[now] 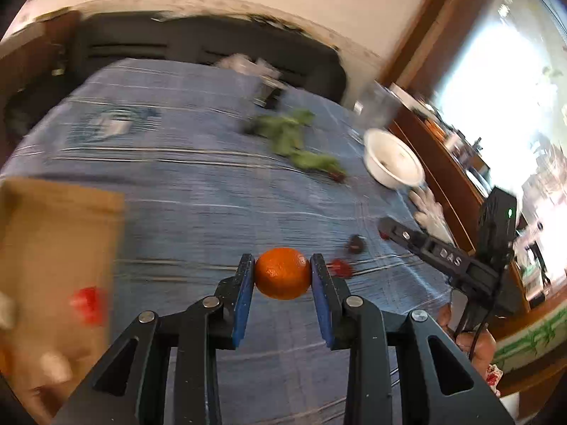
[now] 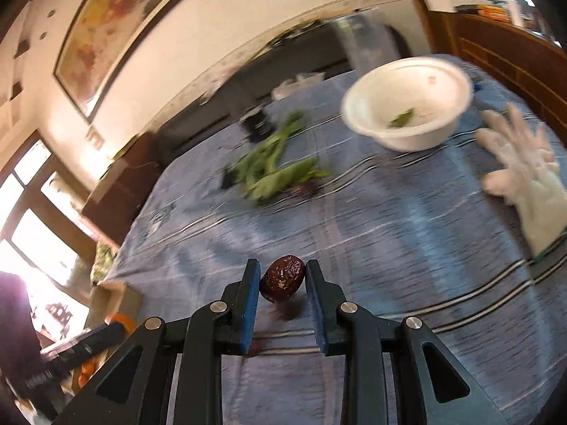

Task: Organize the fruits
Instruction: 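Carry the mandarin and date into the tray and open both tools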

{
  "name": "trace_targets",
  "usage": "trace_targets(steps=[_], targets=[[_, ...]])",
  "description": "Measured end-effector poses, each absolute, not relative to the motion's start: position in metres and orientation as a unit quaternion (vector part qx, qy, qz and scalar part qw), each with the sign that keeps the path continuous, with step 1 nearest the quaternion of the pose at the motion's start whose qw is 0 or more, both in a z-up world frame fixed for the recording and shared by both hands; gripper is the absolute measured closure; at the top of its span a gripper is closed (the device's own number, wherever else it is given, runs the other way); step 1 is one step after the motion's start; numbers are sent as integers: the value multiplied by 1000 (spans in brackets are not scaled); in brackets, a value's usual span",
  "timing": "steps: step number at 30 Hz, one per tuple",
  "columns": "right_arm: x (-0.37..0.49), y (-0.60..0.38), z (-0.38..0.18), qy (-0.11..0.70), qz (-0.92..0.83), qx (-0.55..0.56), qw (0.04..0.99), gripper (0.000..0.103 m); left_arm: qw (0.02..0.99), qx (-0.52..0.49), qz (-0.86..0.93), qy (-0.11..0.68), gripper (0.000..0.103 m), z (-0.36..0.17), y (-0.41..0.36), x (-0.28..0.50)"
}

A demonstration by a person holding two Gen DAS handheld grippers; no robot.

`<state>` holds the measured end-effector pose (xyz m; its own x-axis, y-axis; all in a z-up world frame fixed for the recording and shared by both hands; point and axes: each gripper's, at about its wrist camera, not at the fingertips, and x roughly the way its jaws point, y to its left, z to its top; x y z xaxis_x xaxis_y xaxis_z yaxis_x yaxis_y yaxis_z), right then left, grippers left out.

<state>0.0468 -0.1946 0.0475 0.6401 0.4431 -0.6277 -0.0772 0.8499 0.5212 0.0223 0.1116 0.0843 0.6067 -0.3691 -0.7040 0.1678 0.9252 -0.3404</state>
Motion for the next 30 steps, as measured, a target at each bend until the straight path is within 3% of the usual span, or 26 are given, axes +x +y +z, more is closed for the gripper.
trace_targets(steps=[11, 19, 30], targets=[[28, -92, 58, 435, 298, 261, 809, 74, 897, -151, -28, 415, 72, 91, 255, 1], [9, 50, 84, 449, 354, 127, 811, 74, 875, -157, 18, 458, 72, 57, 304, 28], [5, 158, 47, 456, 346, -10, 820, 74, 852, -169, 41, 494, 72, 29, 328, 46]])
